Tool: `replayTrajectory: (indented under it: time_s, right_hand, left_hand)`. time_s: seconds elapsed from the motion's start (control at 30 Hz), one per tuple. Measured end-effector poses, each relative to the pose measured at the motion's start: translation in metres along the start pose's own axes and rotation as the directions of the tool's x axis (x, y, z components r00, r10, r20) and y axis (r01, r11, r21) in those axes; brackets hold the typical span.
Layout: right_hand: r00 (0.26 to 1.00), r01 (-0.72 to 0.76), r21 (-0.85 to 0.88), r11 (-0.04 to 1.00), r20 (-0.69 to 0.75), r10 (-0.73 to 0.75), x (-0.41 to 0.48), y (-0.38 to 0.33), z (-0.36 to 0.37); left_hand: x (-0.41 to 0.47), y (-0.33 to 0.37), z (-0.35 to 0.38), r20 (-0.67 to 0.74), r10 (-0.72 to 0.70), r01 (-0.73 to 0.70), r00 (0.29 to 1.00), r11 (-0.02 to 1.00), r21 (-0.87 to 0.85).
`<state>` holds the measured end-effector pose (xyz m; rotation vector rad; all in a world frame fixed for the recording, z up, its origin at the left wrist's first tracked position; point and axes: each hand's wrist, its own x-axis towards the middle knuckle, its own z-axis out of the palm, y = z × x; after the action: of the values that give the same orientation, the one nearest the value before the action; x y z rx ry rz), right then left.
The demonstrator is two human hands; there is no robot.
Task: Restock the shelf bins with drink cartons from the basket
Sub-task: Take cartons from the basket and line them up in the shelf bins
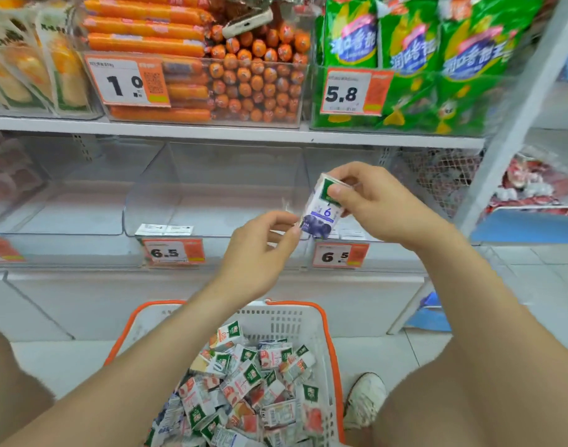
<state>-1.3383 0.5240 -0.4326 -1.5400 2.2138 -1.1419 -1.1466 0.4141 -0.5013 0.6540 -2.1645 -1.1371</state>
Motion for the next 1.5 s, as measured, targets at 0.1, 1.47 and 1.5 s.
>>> replayTrajectory:
  time_s: [0.1, 1.47, 1.5]
  right_hand:
    - [0.990, -0.055, -0.237, 0.970, -0.137, 0.023, -0.007, 0.027, -0.027]
    - [0.507, 0.328, -0.549, 0.768, 0.789, 0.348, -0.058, 0.051, 0.245]
    - [0.508, 0.326, -0.566, 0.757, 0.780, 0.365, -0.061, 0.062, 0.249]
  left_hand:
    - [0.004, -0.004, 0.028, 0.042, 0.169, -0.173, 0.985, 0.938, 0.302]
    - [-0.075, -0.183, -0.007, 0.551, -0.454, -0.056, 0.701, 0.734, 0.676]
    - [-0.080, -0.189, 0.001, 0.574, -0.463, -0.064, 0.675, 0.739, 0.671]
